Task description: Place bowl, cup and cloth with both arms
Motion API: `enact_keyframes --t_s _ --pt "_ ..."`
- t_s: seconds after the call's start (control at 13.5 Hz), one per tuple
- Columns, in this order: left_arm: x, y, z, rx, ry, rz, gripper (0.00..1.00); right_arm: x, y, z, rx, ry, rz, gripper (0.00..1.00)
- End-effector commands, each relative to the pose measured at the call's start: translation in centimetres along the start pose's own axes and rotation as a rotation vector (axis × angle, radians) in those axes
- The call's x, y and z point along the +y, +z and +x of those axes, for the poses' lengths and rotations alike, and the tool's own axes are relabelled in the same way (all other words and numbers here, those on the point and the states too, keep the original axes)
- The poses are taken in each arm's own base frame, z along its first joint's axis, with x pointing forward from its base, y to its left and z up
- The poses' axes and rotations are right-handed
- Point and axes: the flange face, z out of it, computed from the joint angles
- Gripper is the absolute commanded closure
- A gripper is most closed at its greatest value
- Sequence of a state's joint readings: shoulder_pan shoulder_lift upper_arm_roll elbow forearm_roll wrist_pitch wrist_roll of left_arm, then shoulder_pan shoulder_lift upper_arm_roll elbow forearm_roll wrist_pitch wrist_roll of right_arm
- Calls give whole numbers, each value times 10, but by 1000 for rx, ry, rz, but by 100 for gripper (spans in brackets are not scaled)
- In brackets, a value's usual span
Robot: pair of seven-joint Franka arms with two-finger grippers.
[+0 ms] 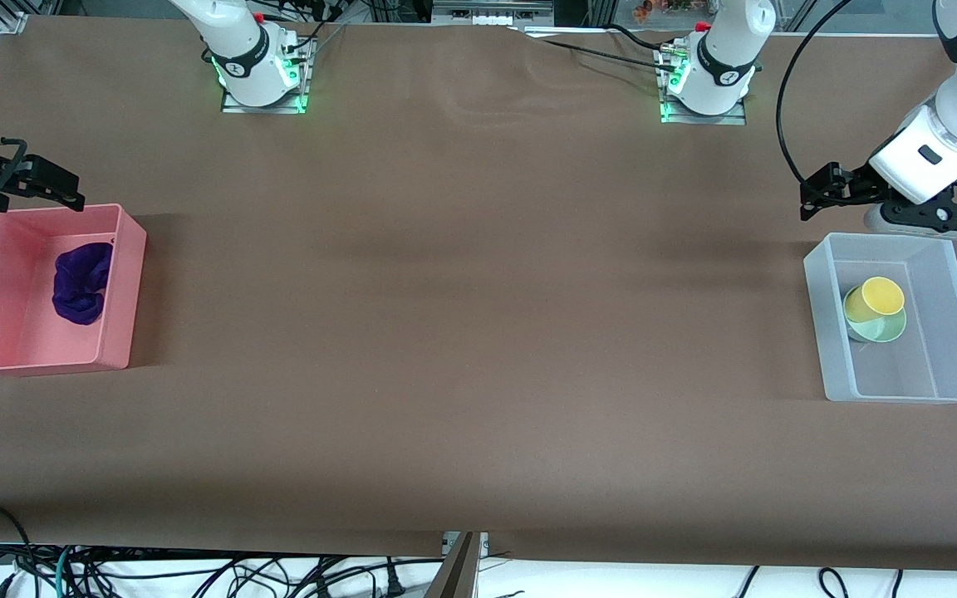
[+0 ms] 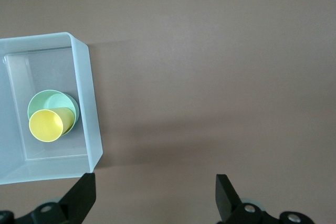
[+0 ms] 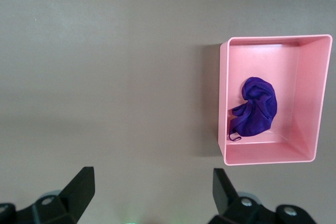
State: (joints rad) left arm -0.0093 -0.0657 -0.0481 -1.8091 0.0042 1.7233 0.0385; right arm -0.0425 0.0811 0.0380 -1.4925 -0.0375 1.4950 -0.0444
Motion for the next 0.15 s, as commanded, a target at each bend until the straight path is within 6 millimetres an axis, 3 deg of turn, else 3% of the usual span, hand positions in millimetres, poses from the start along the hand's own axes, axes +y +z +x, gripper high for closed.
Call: enact_keyframes --t_s 0.0,0.07 --pt "-1 -3 -5 -4 -14 14 0 0 -6 0 2 7 -1 1" --pt "0 -3 -5 -3 -20 -8 0 0 -6 0 2 7 -1 1"
